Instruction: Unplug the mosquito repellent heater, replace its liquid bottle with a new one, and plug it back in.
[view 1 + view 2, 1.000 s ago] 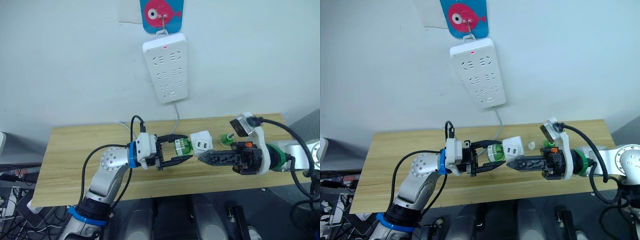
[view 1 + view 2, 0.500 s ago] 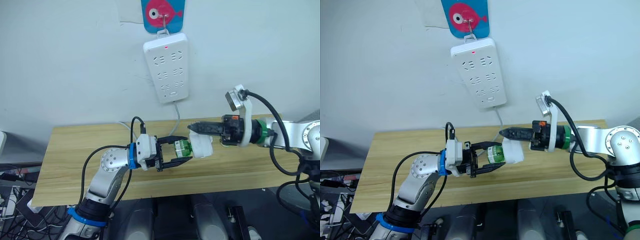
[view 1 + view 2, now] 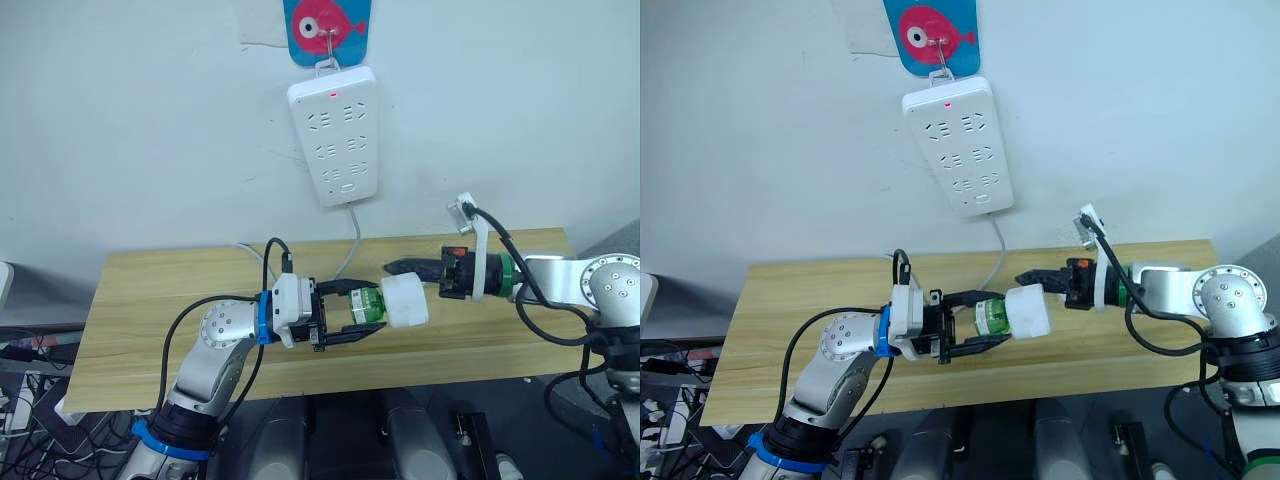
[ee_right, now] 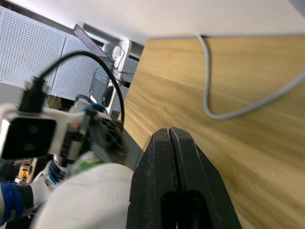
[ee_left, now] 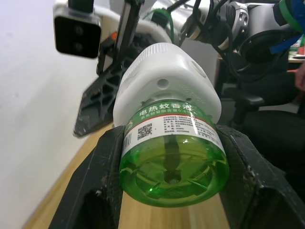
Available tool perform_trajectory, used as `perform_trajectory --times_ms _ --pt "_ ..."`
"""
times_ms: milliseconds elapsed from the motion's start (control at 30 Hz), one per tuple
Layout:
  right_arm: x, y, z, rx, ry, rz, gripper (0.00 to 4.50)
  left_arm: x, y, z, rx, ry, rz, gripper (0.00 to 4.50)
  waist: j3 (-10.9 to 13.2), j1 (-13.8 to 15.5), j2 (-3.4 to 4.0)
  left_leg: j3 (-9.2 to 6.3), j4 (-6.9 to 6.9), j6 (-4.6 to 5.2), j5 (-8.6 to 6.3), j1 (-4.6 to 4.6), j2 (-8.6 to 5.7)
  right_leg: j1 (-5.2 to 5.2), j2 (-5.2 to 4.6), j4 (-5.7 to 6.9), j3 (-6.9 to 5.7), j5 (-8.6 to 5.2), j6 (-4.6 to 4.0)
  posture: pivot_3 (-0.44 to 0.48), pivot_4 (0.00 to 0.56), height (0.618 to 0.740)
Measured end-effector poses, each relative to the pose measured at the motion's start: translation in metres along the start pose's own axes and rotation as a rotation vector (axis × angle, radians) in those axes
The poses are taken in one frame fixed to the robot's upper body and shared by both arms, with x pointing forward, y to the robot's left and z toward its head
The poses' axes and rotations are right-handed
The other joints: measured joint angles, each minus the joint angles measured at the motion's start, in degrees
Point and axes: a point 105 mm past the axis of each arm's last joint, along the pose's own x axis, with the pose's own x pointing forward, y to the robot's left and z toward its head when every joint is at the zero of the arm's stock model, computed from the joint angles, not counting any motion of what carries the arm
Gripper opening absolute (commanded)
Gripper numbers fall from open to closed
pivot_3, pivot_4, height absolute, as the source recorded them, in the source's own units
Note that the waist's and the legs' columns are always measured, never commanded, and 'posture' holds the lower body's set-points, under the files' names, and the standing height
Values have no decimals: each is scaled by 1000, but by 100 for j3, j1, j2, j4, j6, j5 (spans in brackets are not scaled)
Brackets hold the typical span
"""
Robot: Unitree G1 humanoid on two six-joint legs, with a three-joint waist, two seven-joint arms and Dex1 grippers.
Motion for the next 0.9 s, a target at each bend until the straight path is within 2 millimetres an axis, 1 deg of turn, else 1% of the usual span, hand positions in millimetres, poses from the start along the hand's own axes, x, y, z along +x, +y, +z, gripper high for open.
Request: perform_trajectory --times_ms 133,200,400,733,900 --pt "-4 1 -4 -1 10 9 23 1 -1 3 3 -9 -7 2257 0 0 0 0 0 0 0 0 0 0 0 0 0 0 0 -62 287 740" --pt "-8 1 -11 0 22 9 23 2 -1 6 4 -20 -11 2257 0 1 0 -3 0 0 0 0 1 1 0 -1 -3 0 0 -67 292 740" --pt "-13 0 -28 20 67 -4 23 3 0 7 -5 -24 -11 2257 0 1 0 -1 0 0 0 0 0 2 0 0 -1 0 0 -67 292 740" --pt "-23 12 -35 43 90 25 23 5 -1 12 27 -48 -36 2257 0 -1 0 -1 0 0 0 0 1 3 1 -1 -1 0 0 -74 296 740" --pt "-24 13 -36 56 93 25 23 5 -1 13 37 -54 -36 2257 0 -1 0 -2 0 0 0 0 1 3 1 -1 -2 0 0 -73 299 740"
